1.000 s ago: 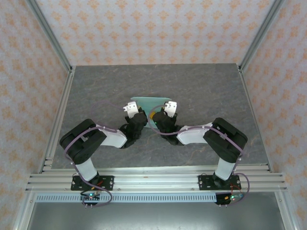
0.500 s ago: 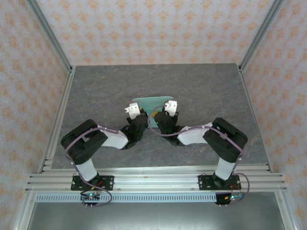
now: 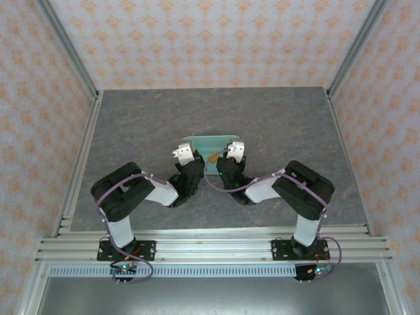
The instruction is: Fold the paper box
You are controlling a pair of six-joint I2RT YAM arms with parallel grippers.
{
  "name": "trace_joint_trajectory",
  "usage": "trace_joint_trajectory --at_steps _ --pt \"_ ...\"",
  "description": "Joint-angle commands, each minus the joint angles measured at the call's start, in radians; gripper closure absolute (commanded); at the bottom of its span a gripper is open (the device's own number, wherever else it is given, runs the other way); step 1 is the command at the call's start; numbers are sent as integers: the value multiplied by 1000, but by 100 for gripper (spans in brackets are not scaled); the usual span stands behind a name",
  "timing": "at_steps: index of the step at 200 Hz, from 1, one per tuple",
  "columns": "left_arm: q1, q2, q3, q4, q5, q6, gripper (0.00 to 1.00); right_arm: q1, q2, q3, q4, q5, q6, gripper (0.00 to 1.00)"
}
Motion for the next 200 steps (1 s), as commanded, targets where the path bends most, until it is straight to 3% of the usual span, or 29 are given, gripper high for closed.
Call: trace_joint_trajectory --at_steps 1,55,128,200 --pt "7 51 -52 -67 -102 -20 100 0 26 -30 56 47 50 100" --pt "-9 97 -75 -2 -129 -18 100 5 39 -37 40 67 136 100" --pt "-14 109 -83 22 -140 -30 100 11 15 6 -170 179 323 100" --pt "-11 86 -85 27 -83 65 100 20 10 13 -223 171 320 99"
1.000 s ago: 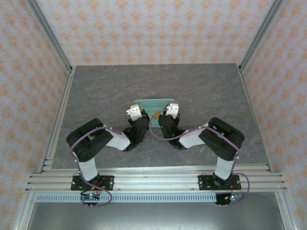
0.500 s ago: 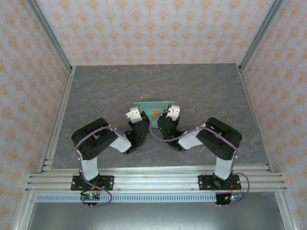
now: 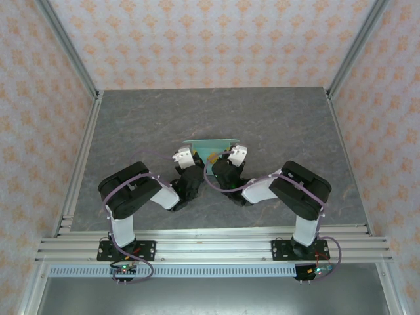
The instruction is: Fold the paper box
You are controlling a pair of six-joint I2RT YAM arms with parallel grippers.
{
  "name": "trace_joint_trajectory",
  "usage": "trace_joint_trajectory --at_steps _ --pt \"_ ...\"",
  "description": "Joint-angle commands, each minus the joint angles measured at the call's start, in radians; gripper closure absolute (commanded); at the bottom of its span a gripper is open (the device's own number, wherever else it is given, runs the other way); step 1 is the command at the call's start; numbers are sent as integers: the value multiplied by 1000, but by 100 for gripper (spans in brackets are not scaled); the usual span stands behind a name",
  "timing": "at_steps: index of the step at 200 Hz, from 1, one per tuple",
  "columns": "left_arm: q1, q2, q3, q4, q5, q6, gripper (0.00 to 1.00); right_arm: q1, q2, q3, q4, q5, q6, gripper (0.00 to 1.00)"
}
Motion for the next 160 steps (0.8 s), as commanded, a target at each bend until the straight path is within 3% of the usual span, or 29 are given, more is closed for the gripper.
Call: trace_joint_trajectory --at_steps 1,49,86,160 --pt "16 24 -48 -127 -35 31 100 -12 -8 -16 -129 91 52 99" --pt "18 17 -42 -128 36 70 100 -22 -22 -9 -99 97 -88 100" --pt "14 3 -43 -127 35 89 100 -69 -55 -14 -77 31 -174 100" --pt "4 37 -34 -127 21 85 100 -94 -72 11 -134 -46 -193 100"
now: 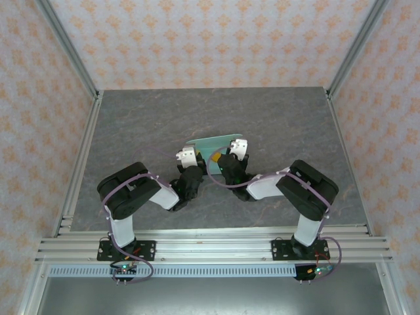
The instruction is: Fold the paper box
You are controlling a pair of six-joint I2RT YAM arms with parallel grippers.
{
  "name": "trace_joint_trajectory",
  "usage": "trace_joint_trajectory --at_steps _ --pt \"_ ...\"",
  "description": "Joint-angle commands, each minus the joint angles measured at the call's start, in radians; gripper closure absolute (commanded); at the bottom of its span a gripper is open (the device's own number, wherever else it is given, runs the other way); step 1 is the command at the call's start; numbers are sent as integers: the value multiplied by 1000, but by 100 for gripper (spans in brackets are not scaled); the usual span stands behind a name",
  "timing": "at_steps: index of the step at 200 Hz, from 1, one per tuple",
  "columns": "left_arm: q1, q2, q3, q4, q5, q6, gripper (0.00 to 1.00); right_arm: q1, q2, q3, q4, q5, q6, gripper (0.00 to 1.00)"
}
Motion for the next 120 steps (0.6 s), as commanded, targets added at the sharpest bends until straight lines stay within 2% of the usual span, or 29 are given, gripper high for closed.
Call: trace_joint_trajectory --at_steps 1,49,120 --pt "3 47 -29 -142 -56 -12 100 -21 -22 11 -92 52 16 100" --pt "-8 57 -17 -145 -95 -16 100 35 14 26 -123 84 106 100" --pt "-27 58 -18 -142 -123 -22 100 47 17 31 -225 102 323 100"
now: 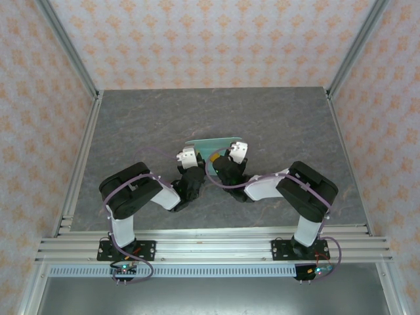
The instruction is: Fold the paper box
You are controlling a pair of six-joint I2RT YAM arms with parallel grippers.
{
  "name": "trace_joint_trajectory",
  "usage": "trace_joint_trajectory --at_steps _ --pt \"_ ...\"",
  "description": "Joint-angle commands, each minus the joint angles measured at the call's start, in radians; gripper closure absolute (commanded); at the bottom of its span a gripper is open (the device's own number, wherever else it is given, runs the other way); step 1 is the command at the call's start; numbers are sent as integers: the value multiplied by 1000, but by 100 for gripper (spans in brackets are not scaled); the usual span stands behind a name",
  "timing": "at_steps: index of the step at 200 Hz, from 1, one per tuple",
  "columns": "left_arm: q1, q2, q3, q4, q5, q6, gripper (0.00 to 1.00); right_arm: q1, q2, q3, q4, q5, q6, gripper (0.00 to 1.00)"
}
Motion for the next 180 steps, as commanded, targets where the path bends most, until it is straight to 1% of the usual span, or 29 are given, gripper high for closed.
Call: trace_joint_trajectory --at_steps 1,28,35,61,64,75,127,180 --pt "-9 44 -27 -141 -62 -22 100 1 22 3 -106 42 132 100" --pt "-15 44 -35 -141 -70 -28 100 5 28 -16 -101 37 172 100" --pt "-16 43 -39 -108 -74 -27 100 5 28 -23 -90 33 174 100" --pt "-18 43 -50 -82 -76 -23 100 9 31 -48 -58 18 167 100" --pt "-19 68 -52 -80 -76 -24 100 10 31 -51 -57 18 168 100" --pt "-19 78 -55 -71 -80 -25 100 11 34 -60 -36 14 154 100" --pt "-28 105 -67 -40 -98 -9 100 13 40 -115 39 31 91 100" --pt "-44 151 -83 11 -125 -21 100 22 59 -138 71 35 105 100"
